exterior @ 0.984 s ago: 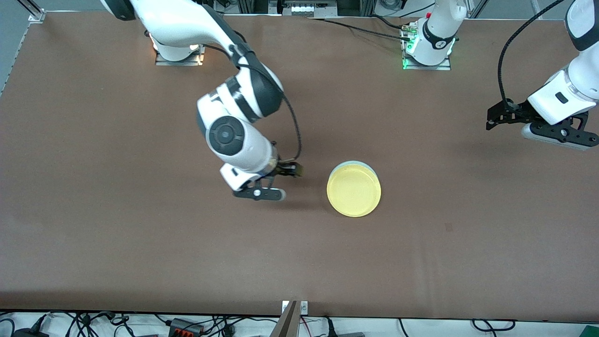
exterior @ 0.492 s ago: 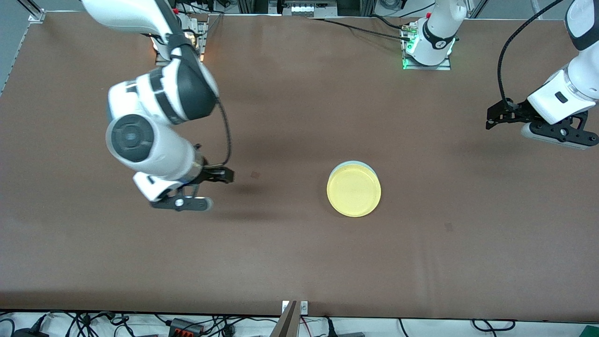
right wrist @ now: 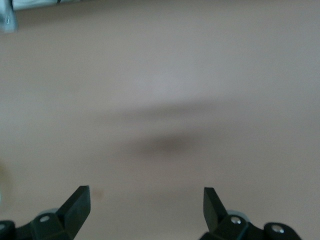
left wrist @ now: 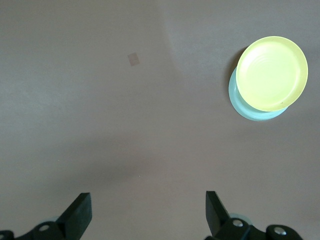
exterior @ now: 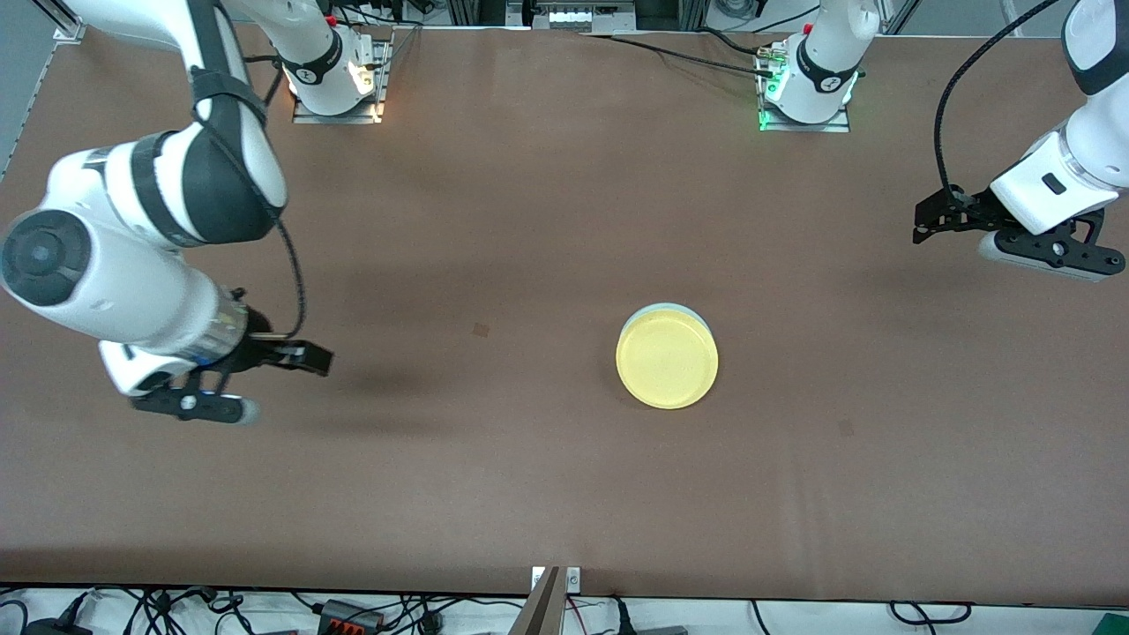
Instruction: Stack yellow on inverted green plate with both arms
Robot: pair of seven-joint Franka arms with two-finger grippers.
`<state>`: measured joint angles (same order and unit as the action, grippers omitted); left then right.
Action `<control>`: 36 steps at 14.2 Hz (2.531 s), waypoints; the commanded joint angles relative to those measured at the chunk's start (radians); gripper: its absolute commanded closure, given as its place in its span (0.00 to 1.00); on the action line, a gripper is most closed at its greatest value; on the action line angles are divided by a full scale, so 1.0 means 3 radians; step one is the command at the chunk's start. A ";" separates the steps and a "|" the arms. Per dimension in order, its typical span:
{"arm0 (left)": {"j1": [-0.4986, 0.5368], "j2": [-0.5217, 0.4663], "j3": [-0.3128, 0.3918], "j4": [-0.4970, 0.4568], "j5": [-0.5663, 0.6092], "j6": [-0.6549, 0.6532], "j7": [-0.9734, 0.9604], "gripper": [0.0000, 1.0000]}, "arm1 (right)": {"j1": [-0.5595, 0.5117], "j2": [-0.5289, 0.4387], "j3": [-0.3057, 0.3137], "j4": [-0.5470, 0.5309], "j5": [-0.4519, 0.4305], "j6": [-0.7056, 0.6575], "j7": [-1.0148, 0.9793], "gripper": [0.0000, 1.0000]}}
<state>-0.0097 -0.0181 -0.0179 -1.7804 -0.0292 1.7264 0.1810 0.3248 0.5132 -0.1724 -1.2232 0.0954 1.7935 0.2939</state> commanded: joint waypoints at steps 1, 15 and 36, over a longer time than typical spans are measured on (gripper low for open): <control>-0.0009 -0.0052 -0.0017 -0.0043 0.0082 -0.0007 -0.0056 0.00 | -0.0136 -0.0677 0.0063 -0.0826 -0.0215 0.0281 -0.0115 0.00; -0.0009 -0.0062 -0.0038 -0.0032 0.0159 -0.0017 -0.0051 0.00 | -0.1200 -0.1158 0.0421 -0.0658 -0.0221 -0.0522 -0.1061 0.00; 0.0002 -0.0057 -0.0032 0.0029 0.0159 -0.0028 -0.0056 0.00 | -0.1103 -0.1793 0.0427 -0.1593 -0.0436 -0.0236 -0.1041 0.00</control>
<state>-0.0099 -0.0252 -0.0253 -1.7753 -0.0013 1.7265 0.1755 -0.0076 -0.0010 -0.0490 -1.6774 -0.0199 1.7051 -0.0185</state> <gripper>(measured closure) 0.000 0.000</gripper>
